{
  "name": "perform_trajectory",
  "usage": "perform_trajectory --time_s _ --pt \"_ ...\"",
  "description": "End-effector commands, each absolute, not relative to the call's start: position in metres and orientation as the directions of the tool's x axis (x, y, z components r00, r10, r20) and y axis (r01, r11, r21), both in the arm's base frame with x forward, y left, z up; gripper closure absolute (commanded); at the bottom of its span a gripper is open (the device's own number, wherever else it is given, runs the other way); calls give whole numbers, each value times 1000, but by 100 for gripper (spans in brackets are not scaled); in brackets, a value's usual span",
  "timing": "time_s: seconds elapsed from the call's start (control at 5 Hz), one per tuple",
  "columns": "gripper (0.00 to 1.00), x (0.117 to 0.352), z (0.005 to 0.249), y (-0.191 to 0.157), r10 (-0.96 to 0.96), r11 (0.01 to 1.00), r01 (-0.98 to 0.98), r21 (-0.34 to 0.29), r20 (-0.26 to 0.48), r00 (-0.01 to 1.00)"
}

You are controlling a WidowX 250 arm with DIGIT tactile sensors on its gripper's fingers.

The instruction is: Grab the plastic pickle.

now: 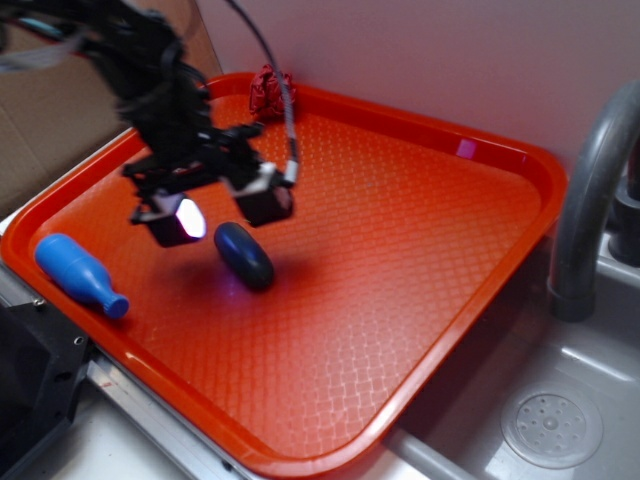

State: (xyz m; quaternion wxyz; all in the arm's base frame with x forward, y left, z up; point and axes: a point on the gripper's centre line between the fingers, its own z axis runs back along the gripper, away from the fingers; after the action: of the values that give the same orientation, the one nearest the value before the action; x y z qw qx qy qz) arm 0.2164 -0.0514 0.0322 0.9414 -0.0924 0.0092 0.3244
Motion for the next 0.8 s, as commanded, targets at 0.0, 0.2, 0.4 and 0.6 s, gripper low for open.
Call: perform_trajectory --time_s 0.0,0.2,0.4,0.6 --pt "100 220 31 -66 603 782 -604 -154 -58 796" --pt "100 218 43 -59 587 798 -583 -151 -26 809" --pt "100 217 81 -46 462 882 -454 -126 48 885" --pt "100 211 132 -28 238 963 -204 -175 202 950"
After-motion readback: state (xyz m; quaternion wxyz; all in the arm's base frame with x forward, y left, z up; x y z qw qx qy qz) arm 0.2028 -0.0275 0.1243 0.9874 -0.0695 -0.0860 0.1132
